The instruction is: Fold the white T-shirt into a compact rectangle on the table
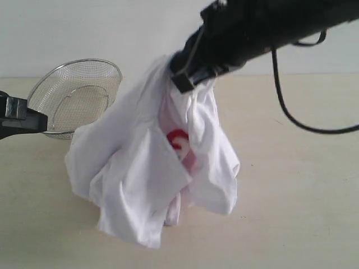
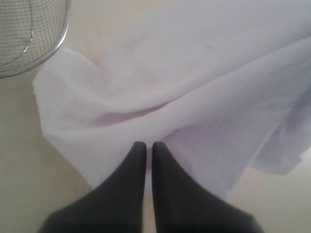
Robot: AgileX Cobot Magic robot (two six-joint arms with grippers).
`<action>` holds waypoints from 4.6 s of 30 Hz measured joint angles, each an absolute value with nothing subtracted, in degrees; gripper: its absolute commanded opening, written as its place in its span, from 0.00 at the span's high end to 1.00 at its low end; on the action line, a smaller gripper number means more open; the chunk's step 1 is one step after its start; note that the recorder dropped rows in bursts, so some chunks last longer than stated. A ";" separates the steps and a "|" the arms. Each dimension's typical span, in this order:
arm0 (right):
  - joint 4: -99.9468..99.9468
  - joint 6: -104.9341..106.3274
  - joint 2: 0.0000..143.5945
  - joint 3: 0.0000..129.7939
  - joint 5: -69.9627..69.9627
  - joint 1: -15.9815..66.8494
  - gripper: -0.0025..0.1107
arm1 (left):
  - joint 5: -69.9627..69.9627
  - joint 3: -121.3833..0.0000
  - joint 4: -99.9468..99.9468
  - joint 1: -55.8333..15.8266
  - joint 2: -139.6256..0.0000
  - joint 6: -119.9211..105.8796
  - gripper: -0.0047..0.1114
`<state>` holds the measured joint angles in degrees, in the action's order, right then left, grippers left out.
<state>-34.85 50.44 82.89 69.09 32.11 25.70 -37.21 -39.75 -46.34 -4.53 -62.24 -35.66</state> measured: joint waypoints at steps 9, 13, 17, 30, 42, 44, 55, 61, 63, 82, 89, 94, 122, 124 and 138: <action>-27.94 44.30 76.20 72.87 37.50 25.70 0.98 | -38.00 -39.75 -46.23 -4.53 -61.32 -35.98 0.92; -26.76 41.29 69.92 73.56 36.03 25.70 0.98 | -37.72 -39.75 -46.23 -4.53 -58.98 -36.04 0.92; -24.70 38.17 65.45 74.38 38.87 25.70 0.98 | -37.38 -39.75 -46.35 -4.53 -57.78 -36.04 0.92; -20.51 30.69 69.56 74.61 41.42 25.70 0.98 | -37.03 -39.75 -46.35 -4.53 -57.66 -36.04 0.92; -18.39 28.02 93.15 80.68 33.34 19.46 0.98 | -37.39 -39.75 -46.35 -4.53 -57.66 -36.04 0.92; -18.54 28.02 94.80 81.59 31.49 18.54 0.98 | -37.39 -39.75 -46.35 -4.53 -57.66 -36.15 0.92; -21.31 27.81 101.25 82.09 24.53 17.43 0.35 | -37.39 -39.75 -46.35 -4.53 -57.66 -36.15 0.92; -21.67 26.32 101.12 82.09 24.89 17.33 0.49 | -39.28 -39.75 -46.47 -4.53 -57.66 -37.85 0.76; -21.67 26.32 99.90 82.40 24.89 17.33 0.47 | -40.41 -39.75 -47.38 -4.53 -57.66 -39.00 0.60; -24.65 26.96 92.24 83.74 43.47 1.52 0.43 | -45.55 -49.90 -63.64 -11.92 -77.45 -54.52 0.48; -35.47 37.34 93.58 75.17 41.80 -2.78 0.43 | -44.90 -58.96 -64.49 -21.59 -87.50 -56.67 0.48; -44.75 45.50 99.42 69.70 40.38 -2.78 0.43 | -44.42 -64.34 -64.89 -26.58 -93.19 -56.67 0.48; -56.11 56.88 107.40 69.00 51.48 1.38 0.43 | -32.69 -67.89 -51.04 -33.39 -108.38 -45.66 0.48; -56.21 56.88 107.40 69.00 53.85 1.38 0.43 | -32.55 -67.89 -43.81 -33.39 -106.49 -39.65 0.48; -54.79 54.54 108.98 68.96 50.51 13.47 0.43 | -32.26 -67.99 -21.92 -30.37 -100.05 -21.11 0.48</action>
